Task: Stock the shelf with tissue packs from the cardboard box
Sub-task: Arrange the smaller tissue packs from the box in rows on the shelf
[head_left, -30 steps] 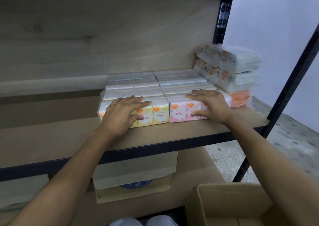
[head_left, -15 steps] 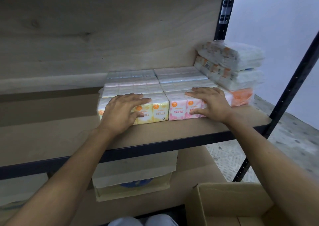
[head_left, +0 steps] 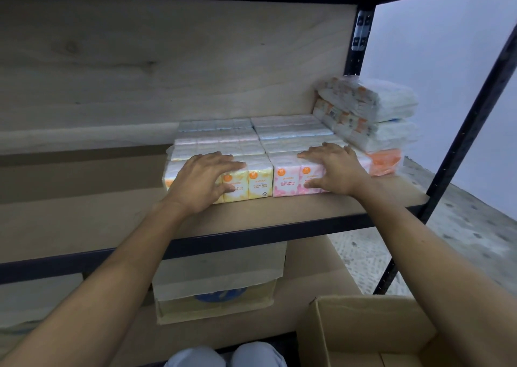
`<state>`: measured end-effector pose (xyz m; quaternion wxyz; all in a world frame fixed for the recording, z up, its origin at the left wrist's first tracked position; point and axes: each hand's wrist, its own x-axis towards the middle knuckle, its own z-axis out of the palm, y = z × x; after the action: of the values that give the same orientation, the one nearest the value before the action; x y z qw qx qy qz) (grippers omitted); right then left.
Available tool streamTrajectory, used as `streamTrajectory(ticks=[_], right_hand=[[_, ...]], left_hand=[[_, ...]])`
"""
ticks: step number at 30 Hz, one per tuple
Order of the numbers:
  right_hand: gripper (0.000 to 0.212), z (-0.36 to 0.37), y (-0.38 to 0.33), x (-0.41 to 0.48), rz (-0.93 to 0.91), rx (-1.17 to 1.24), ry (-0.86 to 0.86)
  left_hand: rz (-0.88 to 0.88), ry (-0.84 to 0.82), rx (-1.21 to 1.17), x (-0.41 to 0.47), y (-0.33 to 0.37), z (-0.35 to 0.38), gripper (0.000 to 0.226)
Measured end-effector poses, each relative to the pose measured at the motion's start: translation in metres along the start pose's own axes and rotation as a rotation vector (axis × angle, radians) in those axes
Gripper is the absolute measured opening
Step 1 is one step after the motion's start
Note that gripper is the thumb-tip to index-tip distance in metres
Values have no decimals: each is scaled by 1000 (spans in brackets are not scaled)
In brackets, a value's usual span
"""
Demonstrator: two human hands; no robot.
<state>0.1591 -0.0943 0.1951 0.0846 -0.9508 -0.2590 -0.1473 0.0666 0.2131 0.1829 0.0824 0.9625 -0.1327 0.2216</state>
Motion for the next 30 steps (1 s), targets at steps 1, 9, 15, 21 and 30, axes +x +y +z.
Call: streamTrajectory(ticks=[1, 9, 15, 21, 30], right_hand=[[74, -2, -3, 0, 20, -2, -13], [66, -16, -38, -21, -4, 47, 34], [56, -35, -89, -50, -68, 166, 94], [52, -29, -157, -86, -102, 327, 51], [48, 35, -231, -143, -119, 515, -47]], left_hand=[[5, 3, 8, -1, 1, -1, 56], [-42, 54, -28, -31, 14, -14, 59], [-96, 79, -46, -76, 22, -41, 54], [-186, 62, -112, -128, 22, -57, 47], [-302, 114, -221, -203, 28, -32, 43]])
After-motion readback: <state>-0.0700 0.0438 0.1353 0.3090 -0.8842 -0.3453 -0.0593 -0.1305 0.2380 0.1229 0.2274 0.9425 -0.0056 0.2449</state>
